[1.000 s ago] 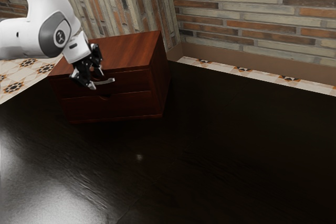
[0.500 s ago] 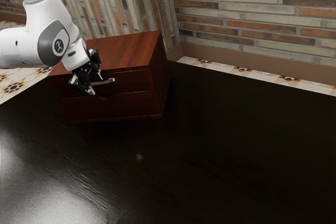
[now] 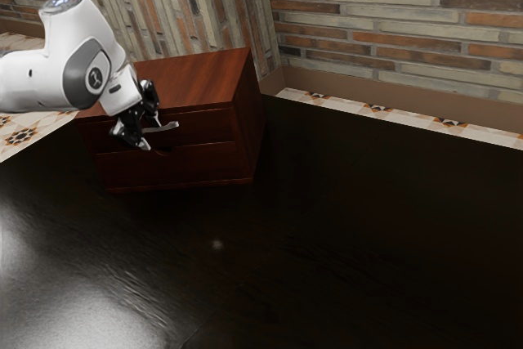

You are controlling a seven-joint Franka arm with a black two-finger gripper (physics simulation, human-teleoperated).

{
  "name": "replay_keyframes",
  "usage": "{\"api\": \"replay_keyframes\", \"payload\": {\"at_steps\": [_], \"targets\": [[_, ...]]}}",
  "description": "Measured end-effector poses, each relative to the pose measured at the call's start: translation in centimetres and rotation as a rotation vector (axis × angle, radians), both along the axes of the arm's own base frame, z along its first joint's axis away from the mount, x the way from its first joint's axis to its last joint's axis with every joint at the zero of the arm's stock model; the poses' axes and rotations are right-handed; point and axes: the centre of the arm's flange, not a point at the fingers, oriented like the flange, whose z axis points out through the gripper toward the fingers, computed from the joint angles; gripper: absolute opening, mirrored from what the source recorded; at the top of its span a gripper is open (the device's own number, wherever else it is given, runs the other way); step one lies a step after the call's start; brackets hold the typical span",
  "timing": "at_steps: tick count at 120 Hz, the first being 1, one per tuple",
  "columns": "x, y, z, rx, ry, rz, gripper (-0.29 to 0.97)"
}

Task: Pull the drawer handle with one arm to open the drawer

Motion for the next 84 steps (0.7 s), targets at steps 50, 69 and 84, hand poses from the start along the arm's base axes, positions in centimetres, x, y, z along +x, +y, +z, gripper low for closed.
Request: {"api": "replay_keyframes", "payload": {"at_steps": [50, 69, 84], "targets": [[-1.6, -0.2, -0.3, -0.025, 0.009, 0.010, 0.32], [-2.3, -0.4, -0.6, -0.036, 0.014, 0.013, 0.35], [-2.9, -0.6, -0.6, -0.043, 0.014, 0.016, 0.34]]}}
